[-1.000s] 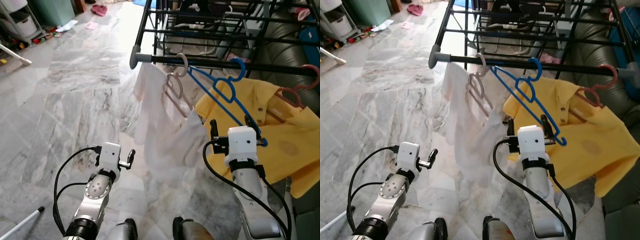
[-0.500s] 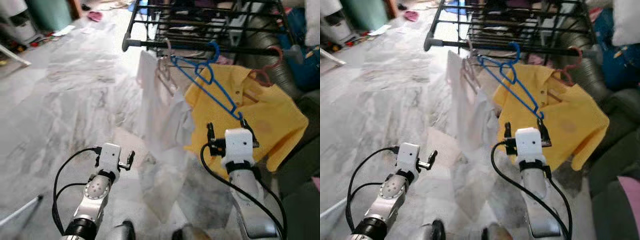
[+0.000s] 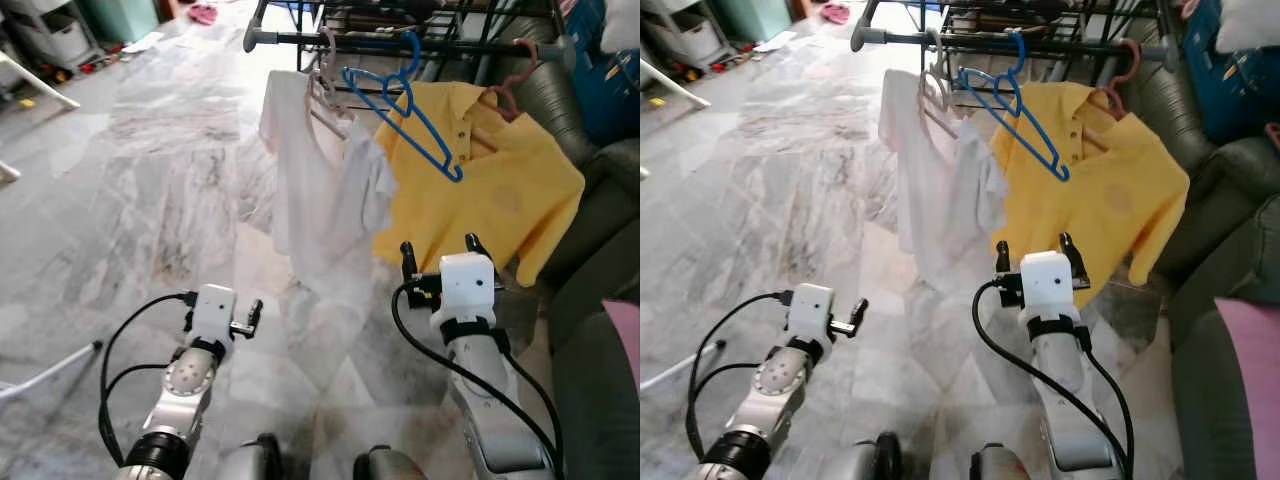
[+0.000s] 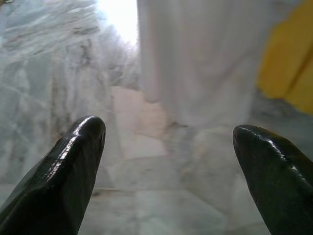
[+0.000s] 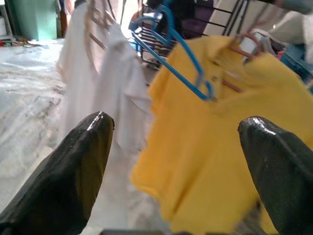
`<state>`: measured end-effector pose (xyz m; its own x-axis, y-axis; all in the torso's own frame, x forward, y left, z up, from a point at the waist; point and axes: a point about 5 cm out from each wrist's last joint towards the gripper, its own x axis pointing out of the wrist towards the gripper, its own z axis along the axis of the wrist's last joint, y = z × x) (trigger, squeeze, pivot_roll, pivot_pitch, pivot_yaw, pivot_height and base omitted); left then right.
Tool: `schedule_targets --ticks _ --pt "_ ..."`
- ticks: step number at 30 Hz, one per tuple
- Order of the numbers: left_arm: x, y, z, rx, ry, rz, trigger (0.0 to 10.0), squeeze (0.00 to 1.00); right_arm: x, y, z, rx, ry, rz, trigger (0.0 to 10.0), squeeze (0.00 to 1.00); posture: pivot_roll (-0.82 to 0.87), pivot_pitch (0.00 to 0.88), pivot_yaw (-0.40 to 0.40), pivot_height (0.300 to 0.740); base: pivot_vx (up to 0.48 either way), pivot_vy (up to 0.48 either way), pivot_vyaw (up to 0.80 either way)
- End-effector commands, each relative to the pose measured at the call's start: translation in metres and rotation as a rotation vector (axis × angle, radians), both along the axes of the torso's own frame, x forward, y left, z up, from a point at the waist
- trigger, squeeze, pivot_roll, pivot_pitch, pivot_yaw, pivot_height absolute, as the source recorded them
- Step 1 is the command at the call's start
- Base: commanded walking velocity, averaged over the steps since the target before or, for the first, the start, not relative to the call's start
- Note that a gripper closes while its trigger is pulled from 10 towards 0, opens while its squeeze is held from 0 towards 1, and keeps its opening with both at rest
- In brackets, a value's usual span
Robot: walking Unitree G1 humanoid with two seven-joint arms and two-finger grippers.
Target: Hang hanger
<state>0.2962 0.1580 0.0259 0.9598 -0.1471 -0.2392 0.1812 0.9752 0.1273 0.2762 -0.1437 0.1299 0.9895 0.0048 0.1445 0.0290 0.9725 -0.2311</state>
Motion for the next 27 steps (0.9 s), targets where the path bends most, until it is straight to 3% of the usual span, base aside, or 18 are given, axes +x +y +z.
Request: schedule_targets --ticks 1,10,27 --pt "-0.005 -0.003 -0.005 0.007 0.011 -0.015 10.0 0.0 -0.002 0.0 -0.004 0.019 0.015 0.002 10.0 0.0 -0.19 0.19 0.024 0.74 0.0 0.0 0.0" --pt "-0.007 -0.001 -0.007 0.008 0.016 -0.002 10.0 0.0 -0.002 0.004 -0.005 0.003 0.023 0.043 10.0 0.0 -0.19 0.189 0.016 0.74 0.0 0.0 0.0" --pt "-0.003 -0.014 -0.004 -0.026 0.013 -0.061 10.0 0.0 -0.006 0.005 -0.01 -0.016 0.039 0.099 10.0 0.0 -0.21 0.16 0.01 0.74 0.0 0.0 0.78"
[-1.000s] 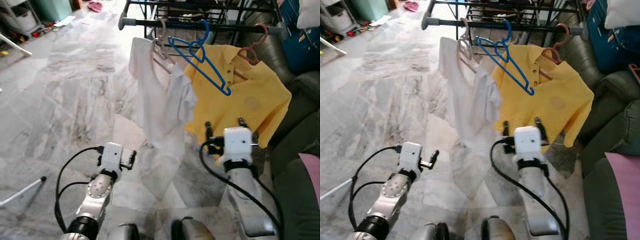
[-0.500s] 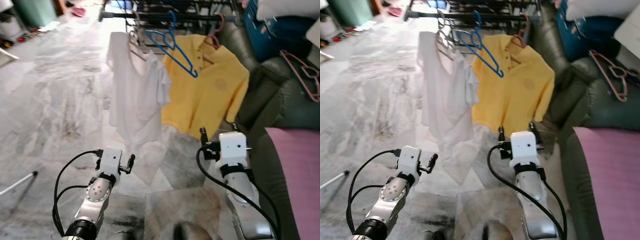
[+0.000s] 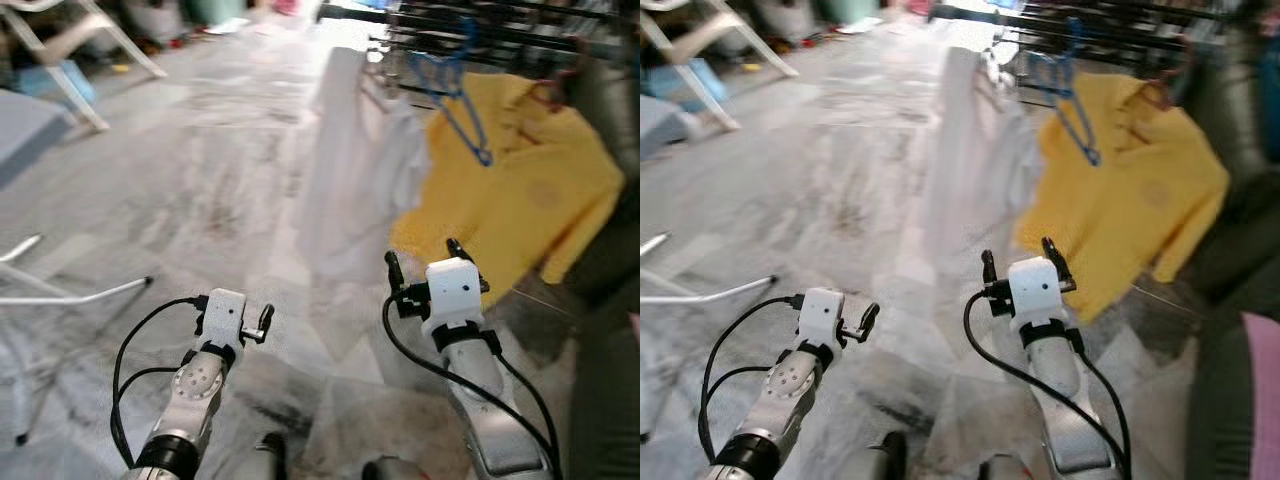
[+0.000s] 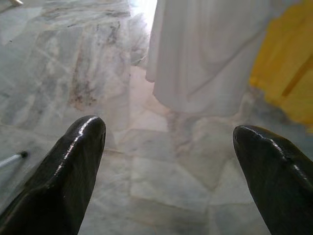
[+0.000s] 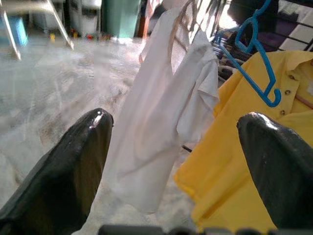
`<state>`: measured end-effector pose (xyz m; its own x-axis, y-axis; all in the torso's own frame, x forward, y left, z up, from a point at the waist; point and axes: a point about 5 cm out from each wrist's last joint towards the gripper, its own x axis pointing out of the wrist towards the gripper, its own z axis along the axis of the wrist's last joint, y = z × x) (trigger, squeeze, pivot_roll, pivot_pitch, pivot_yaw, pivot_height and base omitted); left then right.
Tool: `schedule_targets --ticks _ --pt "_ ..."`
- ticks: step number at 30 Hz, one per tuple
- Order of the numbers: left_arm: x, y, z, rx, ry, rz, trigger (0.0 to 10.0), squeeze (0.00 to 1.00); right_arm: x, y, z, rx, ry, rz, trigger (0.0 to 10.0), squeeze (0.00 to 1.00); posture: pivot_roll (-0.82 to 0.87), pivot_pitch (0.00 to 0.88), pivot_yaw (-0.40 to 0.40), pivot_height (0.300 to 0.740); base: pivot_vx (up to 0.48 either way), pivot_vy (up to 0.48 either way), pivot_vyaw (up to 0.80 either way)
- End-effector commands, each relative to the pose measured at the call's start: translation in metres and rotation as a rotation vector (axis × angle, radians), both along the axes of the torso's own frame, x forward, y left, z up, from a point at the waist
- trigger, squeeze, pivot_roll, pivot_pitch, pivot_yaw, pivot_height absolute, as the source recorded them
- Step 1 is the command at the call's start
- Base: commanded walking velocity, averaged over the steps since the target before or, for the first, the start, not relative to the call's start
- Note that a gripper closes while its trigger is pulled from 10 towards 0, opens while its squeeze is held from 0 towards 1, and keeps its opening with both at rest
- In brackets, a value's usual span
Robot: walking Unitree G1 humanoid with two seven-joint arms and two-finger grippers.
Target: Hang hanger
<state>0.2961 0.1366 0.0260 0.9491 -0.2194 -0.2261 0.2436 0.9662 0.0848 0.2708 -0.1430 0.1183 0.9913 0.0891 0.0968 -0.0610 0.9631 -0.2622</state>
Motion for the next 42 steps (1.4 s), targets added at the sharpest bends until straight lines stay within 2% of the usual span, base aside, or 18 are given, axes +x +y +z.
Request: schedule_targets --ticks 1,7,11,14,20,25,29,35,42 --pt "-0.003 0.006 -0.004 0.019 0.017 0.002 10.0 0.0 -0.001 0.004 0.001 0.017 -0.005 0.017 10.0 0.0 -0.2 0.161 0.011 0.74 0.0 0.0 0.8" --pt "-0.005 0.005 -0.003 0.013 0.012 -0.003 10.0 0.0 -0.005 0.002 -0.005 0.028 0.018 0.011 10.0 0.0 -0.19 0.167 0.016 0.74 0.0 0.0 0.8" --pt "-0.003 0.012 0.001 0.008 0.006 0.008 10.0 0.0 -0.002 0.014 -0.007 0.049 0.022 0.034 10.0 0.0 -0.16 0.16 0.008 0.74 0.0 0.0 0.8" --pt "-0.001 0.019 0.005 0.007 -0.005 0.038 10.0 0.0 0.003 0.022 -0.003 0.066 0.012 0.064 10.0 0.0 -0.14 0.152 0.002 0.74 0.0 0.0 0.8" --pt "0.0 0.024 0.007 -0.004 -0.01 0.096 10.0 0.0 0.007 0.022 -0.006 0.053 0.022 0.109 10.0 0.0 -0.1 0.17 -0.006 0.74 0.0 0.0 0.8" --pt "-0.001 0.033 0.011 -0.002 -0.022 0.154 10.0 0.0 0.012 0.023 -0.005 0.085 0.026 0.115 10.0 0.0 -0.07 0.182 -0.019 0.74 0.0 0.0 0.8" --pt "0.001 0.04 0.018 -0.007 -0.046 0.183 10.0 0.0 0.013 0.031 -0.004 0.091 0.026 0.158 10.0 0.0 -0.05 0.184 -0.019 0.74 0.0 0.0 0.8" --pt "0.005 0.039 0.027 -0.005 -0.068 0.171 10.0 0.0 0.02 0.037 0.002 0.116 0.005 0.178 10.0 0.0 -0.03 0.198 -0.012 0.74 0.0 0.0 0.8" --pt "0.005 0.038 0.031 -0.017 -0.07 0.201 10.0 0.0 0.019 0.043 0.005 0.153 -0.003 0.205 10.0 0.0 -0.02 0.195 -0.02 0.74 0.0 0.0 0.43"
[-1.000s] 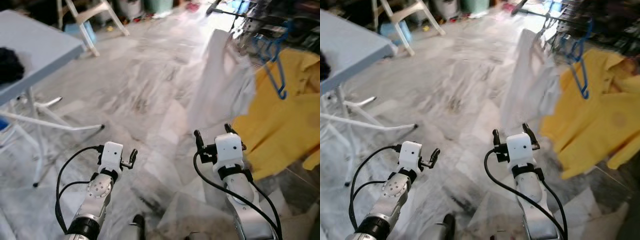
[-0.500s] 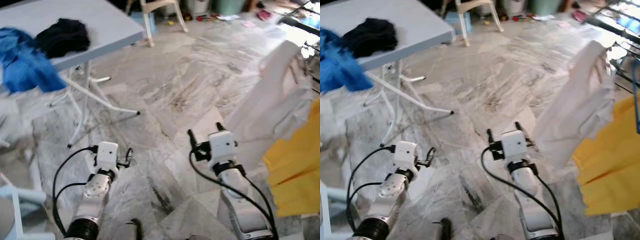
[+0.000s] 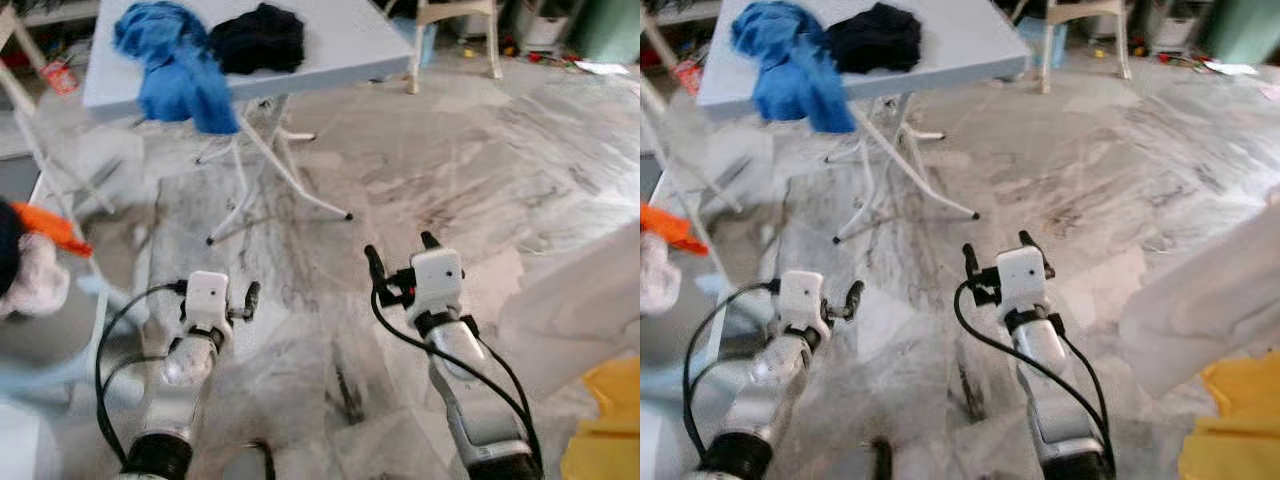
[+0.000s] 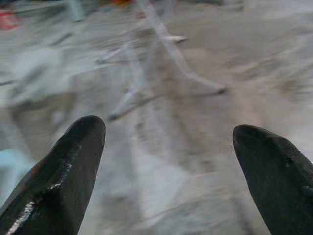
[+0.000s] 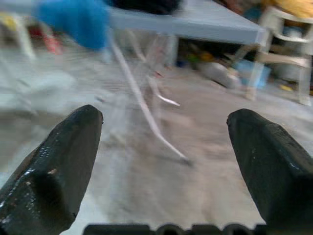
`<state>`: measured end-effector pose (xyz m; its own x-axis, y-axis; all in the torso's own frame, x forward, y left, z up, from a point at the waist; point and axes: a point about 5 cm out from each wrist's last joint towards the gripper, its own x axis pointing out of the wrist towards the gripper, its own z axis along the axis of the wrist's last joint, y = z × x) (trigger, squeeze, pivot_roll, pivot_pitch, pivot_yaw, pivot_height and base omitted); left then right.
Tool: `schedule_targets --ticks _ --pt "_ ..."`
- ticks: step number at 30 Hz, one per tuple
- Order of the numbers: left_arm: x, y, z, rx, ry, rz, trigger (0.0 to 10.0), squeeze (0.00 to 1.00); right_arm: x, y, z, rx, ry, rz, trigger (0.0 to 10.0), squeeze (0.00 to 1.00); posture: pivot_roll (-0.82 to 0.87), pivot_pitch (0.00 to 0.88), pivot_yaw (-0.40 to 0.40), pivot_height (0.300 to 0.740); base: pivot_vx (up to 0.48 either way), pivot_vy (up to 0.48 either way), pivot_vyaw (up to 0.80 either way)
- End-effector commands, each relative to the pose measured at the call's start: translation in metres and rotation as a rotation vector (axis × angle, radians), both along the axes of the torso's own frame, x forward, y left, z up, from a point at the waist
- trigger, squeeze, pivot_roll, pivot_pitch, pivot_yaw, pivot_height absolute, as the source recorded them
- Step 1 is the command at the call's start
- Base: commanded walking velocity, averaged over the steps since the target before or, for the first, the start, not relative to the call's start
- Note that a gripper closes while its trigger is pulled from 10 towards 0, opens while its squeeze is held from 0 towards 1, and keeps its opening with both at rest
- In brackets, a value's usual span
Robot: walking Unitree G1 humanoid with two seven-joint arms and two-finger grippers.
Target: Hang hanger
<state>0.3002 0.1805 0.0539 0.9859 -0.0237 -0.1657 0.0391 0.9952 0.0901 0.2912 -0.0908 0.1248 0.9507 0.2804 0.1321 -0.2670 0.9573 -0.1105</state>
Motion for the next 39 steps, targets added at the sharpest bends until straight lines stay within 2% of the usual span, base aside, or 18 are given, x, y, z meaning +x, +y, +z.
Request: schedule_targets --ticks 1,9,18,39 --pt "0.0 -0.007 0.003 -0.016 -0.009 -0.004 10.0 0.0 -0.002 -0.009 -0.003 -0.006 0.007 -0.006 10.0 0.0 -0.02 0.194 -0.02 0.74 0.0 0.0 0.0" --pt "-0.002 -0.011 0.0 -0.024 0.005 -0.007 10.0 0.0 0.002 -0.013 0.0 0.005 -0.001 -0.01 10.0 0.0 -0.03 0.187 -0.026 0.74 0.0 0.0 0.0" --pt "0.001 -0.012 0.003 -0.022 0.002 -0.01 10.0 0.0 0.003 -0.011 0.001 0.009 -0.007 0.003 10.0 0.0 -0.03 0.187 -0.021 0.74 0.0 0.28 0.0" --pt "0.002 -0.017 0.001 -0.011 0.022 -0.025 10.0 0.0 0.0 -0.01 0.001 0.018 -0.011 0.013 10.0 0.0 -0.04 0.185 -0.01 0.74 0.0 0.473 0.0"
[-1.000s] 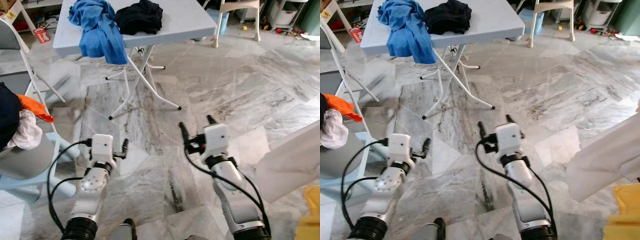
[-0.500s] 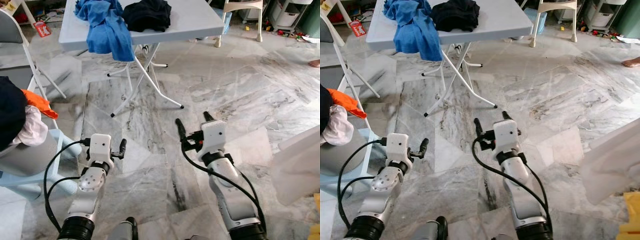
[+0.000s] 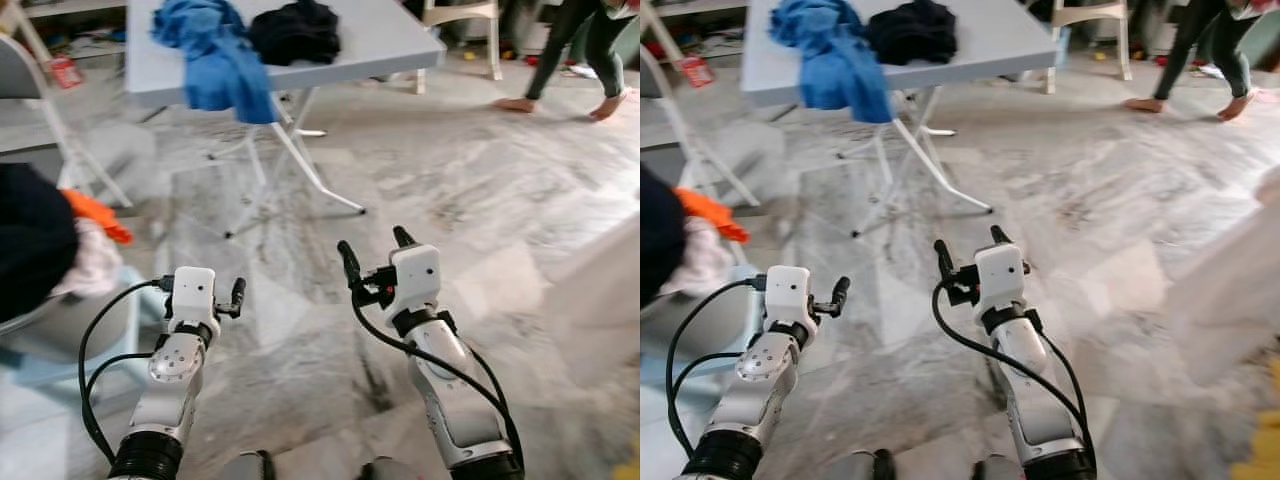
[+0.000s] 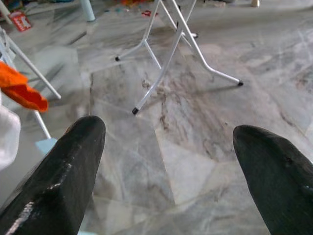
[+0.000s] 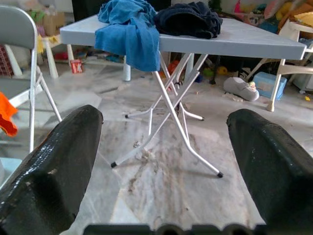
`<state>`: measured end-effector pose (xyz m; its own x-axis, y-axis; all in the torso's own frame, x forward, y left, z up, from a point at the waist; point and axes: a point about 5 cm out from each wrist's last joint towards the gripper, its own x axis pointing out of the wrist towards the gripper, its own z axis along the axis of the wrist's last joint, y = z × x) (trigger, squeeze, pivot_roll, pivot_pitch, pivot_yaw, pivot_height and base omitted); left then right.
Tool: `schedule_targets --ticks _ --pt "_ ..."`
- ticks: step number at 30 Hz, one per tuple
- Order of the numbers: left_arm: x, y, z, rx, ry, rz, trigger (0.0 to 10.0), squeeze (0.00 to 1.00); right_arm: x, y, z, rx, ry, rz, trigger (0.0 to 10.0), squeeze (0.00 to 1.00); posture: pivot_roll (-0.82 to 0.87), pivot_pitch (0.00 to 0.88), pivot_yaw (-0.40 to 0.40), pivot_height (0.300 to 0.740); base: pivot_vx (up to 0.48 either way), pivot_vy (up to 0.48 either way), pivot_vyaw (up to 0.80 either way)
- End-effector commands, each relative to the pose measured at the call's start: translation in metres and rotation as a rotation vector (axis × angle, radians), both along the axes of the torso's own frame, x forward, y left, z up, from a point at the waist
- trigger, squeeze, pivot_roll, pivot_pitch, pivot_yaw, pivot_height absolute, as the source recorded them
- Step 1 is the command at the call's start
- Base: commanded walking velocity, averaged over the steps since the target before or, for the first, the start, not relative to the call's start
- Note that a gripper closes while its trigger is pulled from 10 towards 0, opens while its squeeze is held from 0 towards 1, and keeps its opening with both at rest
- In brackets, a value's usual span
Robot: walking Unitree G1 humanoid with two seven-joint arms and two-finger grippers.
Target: Hang hanger
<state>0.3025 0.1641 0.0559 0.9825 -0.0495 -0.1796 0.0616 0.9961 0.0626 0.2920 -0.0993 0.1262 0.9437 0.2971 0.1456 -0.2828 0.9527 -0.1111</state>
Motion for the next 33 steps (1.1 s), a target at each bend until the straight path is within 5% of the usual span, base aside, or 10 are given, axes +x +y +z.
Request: schedule_targets --ticks 1,7,13,19,27,33 --pt "0.0 -0.001 -0.001 0.017 0.007 -0.004 10.0 0.0 -0.001 -0.002 0.0 0.015 0.002 -0.005 10.0 0.0 -0.04 0.186 -0.01 0.74 0.0 0.48 0.0" --pt "0.0 0.004 0.0 0.041 -0.003 0.01 10.0 0.0 -0.002 -0.001 0.0 0.019 0.0 0.0 10.0 0.0 -0.04 0.186 -0.011 0.74 0.0 0.446 0.0" --pt "-0.003 0.013 0.016 0.012 -0.11 0.03 10.0 0.0 -0.004 -0.006 -0.002 0.017 0.006 -0.008 10.0 0.0 -0.05 0.187 -0.014 0.74 0.0 0.0 0.0" --pt "-0.018 0.017 0.035 -0.008 -0.181 -0.021 10.0 0.0 -0.013 -0.028 -0.016 -0.006 0.057 -0.083 10.0 0.0 -0.05 0.187 -0.024 0.74 0.0 0.0 0.0" --pt "-0.046 0.037 0.019 -0.01 -0.105 0.006 10.0 0.0 -0.025 -0.063 -0.023 -0.01 0.087 -0.211 10.0 0.0 -0.06 0.188 -0.023 0.74 0.0 0.0 0.0" --pt "-0.043 0.031 0.027 -0.023 -0.132 -0.014 10.0 0.0 -0.027 -0.064 -0.022 -0.001 0.085 -0.212 10.0 0.0 -0.06 0.184 -0.012 0.74 0.0 0.0 0.0"
